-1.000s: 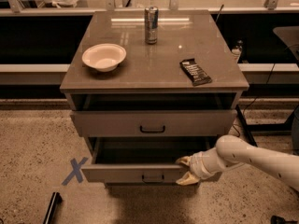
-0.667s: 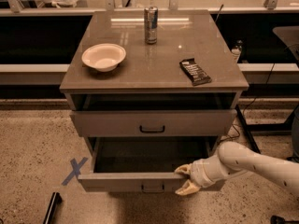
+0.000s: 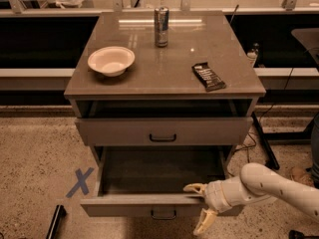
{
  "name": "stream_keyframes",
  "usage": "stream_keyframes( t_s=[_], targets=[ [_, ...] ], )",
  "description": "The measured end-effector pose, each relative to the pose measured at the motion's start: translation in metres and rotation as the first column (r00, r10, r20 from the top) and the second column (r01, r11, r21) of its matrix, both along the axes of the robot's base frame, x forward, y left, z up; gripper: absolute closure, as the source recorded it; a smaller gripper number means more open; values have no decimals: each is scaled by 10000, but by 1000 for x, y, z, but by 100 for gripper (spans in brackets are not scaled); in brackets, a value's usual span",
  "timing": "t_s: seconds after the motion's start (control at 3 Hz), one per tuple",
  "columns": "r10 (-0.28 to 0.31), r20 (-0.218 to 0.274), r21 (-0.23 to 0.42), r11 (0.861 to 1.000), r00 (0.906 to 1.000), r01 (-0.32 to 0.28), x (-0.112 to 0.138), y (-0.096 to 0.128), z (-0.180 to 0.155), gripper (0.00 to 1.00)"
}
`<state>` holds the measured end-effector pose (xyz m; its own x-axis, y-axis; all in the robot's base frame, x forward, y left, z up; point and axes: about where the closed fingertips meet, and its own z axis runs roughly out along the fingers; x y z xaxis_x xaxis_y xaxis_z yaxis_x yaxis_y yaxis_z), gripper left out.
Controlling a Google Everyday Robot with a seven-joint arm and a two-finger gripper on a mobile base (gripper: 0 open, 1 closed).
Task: Open middle drawer
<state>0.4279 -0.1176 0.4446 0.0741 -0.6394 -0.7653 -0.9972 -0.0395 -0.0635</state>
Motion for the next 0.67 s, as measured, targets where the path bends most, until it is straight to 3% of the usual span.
stream_keyframes(
  t_s=[0.67],
  targets=[
    [4,-51,137,9999,10000,-3,1,-2,9,0]
  ],
)
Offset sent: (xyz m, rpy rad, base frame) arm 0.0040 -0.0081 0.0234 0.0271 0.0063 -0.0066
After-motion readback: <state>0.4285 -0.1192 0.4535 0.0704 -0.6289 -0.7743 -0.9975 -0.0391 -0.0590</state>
